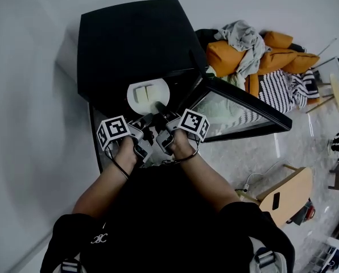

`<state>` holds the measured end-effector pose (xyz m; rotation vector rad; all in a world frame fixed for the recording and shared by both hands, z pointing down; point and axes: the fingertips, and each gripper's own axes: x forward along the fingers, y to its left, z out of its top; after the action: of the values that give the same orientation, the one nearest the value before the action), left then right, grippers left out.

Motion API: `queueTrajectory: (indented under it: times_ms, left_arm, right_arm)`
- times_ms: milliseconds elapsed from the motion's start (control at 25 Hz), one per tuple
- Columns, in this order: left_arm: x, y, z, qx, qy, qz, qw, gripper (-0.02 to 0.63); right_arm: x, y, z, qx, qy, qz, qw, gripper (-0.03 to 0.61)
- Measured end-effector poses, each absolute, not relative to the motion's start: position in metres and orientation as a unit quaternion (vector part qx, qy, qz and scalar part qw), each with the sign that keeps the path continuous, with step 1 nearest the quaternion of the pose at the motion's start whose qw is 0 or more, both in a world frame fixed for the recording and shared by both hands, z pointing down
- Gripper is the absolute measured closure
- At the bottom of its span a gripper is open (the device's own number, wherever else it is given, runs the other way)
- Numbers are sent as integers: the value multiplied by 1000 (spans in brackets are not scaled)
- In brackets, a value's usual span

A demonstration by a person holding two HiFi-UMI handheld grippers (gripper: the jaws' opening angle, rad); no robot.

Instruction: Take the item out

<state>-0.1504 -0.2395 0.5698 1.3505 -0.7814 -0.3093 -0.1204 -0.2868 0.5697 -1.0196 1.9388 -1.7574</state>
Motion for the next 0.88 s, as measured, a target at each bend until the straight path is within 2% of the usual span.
queueTrajectory:
  times_ms: [280,520,720,880]
  left_arm:
    - [-167,-229,550,659,-376,-93,644,589]
    - [-197,-232,555,700,-435,-13,566,604]
    - [-214,-235,553,741,-474,60,471,605]
    - [-213,-238,548,765,-473,76,431,605]
  right_arm:
    - [-110,-290,573,-393,671,-609,156,554]
    - [-108,-284,571,-384,669,-614,166,554]
    - [-99,-275,564,-379,659,-624,183,554]
    - [-96,-265,553,-374,658,-624,193,552]
